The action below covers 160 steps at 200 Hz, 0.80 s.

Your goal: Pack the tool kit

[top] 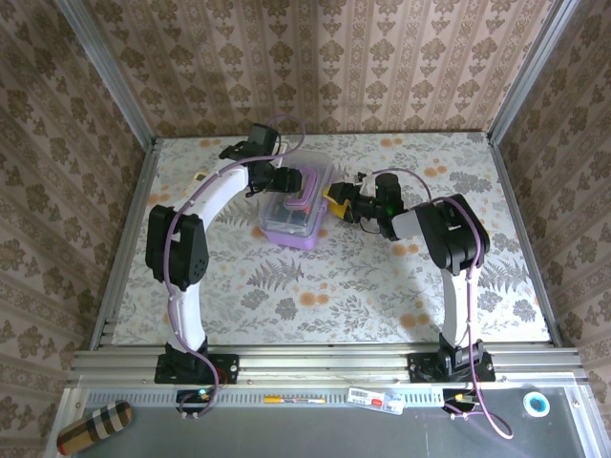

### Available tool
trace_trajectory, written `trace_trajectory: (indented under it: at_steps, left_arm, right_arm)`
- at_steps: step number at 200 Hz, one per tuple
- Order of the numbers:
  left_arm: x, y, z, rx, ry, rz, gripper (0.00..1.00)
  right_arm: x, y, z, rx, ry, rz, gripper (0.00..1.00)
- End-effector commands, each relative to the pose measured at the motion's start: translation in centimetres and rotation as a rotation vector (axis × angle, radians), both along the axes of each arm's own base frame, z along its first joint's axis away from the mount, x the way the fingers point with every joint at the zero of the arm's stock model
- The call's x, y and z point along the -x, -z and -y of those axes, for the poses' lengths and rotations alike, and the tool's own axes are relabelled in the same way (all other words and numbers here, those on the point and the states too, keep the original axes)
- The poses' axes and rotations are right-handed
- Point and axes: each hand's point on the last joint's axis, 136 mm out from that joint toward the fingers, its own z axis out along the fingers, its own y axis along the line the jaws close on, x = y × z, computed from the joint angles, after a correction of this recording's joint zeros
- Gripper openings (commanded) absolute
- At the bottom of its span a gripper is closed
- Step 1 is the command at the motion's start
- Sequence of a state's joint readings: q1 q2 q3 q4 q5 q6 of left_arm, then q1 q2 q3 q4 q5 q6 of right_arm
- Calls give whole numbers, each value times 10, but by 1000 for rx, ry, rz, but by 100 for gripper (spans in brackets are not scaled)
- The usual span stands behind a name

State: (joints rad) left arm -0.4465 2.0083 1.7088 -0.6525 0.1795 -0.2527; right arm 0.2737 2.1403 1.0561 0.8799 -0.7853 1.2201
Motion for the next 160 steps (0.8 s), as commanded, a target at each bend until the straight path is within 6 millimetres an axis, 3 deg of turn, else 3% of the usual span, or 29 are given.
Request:
trace_trajectory:
  at_steps: [1,59,102,160]
  left_arm:
    - [75,104,5,-12,62,-420,58]
    - [74,101,5,-12,59,-412,57]
    - [74,101,4,-14,57,-413,57]
    - [74,101,4,-17,57,-412,57]
  right_arm:
    - [1,-6,-6,-63,-23,34,68]
    - [6,6,-13,-82,-32,11,69]
    - [11,-12,-17,-146,-38,34,60]
    - [20,-22,-13,-137,-39,47,61]
